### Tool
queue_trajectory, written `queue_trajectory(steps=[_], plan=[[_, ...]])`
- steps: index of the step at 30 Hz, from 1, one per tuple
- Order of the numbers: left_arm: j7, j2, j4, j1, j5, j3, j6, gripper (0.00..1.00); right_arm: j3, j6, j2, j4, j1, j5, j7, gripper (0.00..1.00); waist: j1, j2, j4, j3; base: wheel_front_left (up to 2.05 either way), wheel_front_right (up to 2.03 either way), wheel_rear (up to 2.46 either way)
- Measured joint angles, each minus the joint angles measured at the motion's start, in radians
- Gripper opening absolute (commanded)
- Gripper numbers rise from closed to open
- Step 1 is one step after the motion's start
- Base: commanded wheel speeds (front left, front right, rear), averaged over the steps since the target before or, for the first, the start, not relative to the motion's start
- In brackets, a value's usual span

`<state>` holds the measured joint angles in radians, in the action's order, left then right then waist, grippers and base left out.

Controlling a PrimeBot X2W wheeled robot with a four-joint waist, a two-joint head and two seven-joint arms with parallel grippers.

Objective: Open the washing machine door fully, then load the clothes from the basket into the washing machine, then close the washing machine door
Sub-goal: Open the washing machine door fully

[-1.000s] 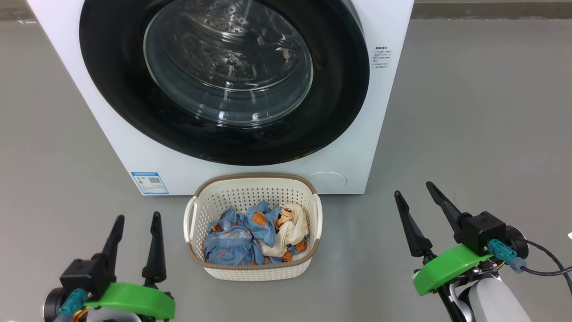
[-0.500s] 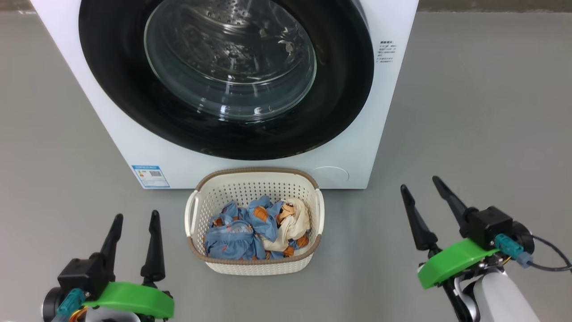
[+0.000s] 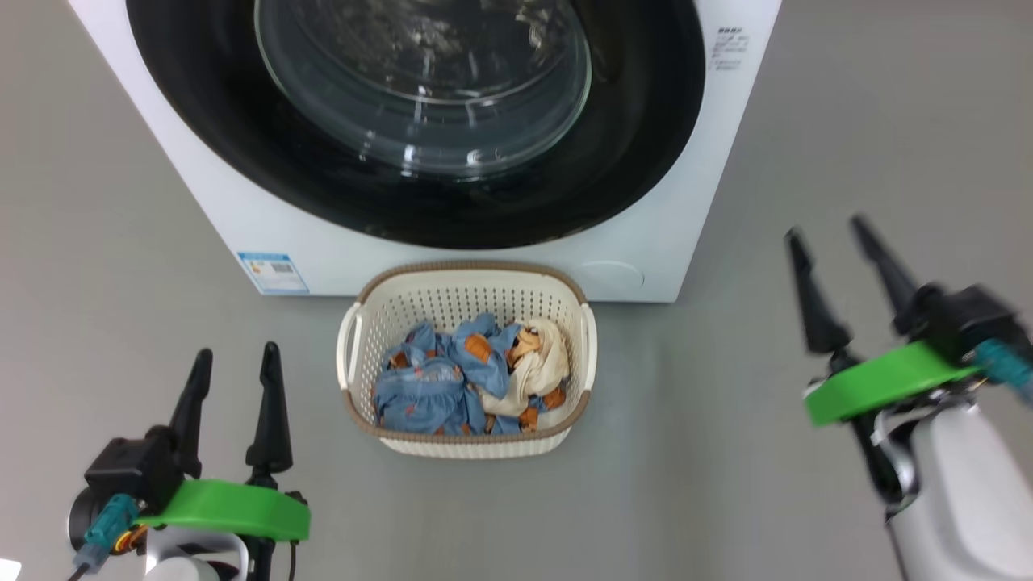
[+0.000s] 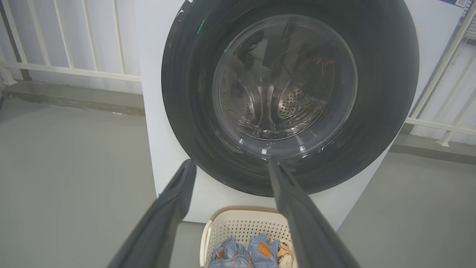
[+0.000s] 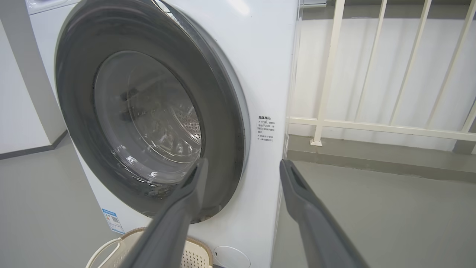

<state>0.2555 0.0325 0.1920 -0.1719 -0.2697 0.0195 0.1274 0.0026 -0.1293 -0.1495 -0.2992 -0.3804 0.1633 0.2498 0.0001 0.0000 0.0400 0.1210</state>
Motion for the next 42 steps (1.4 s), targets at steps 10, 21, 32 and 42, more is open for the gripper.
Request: queue_trajectory(steps=[10,21,32,42], plan=[[0.0,0.0,-0.023,-0.053,0.001,0.0,0.0,1.0,-0.074,0.0,-0.052,0.037,-0.134,0.133,0.0,0.0,0.0,0.0,0.021,0.093,0.0,0.0,0.0],[0.0,-0.001,-0.061,-0.099,0.002,0.003,0.001,1.0,-0.059,0.0,-0.149,-0.058,-0.307,0.431,0.007,0.0,0.0,0.0,0.049,0.188,0.0,0.0,0.0],[0.0,-0.002,-0.096,-0.136,0.0,0.013,0.001,1.0,0.05,0.0,-0.248,-0.216,-0.507,0.798,-0.073,0.0,0.0,0.0,0.077,0.277,0.0,0.0,0.0],[0.0,-0.002,-0.096,-0.149,-0.018,0.027,0.001,1.0,0.087,0.0,-0.305,-0.254,-0.627,1.159,-0.347,0.0,0.0,0.0,0.107,0.333,0.0,0.0,0.0]])
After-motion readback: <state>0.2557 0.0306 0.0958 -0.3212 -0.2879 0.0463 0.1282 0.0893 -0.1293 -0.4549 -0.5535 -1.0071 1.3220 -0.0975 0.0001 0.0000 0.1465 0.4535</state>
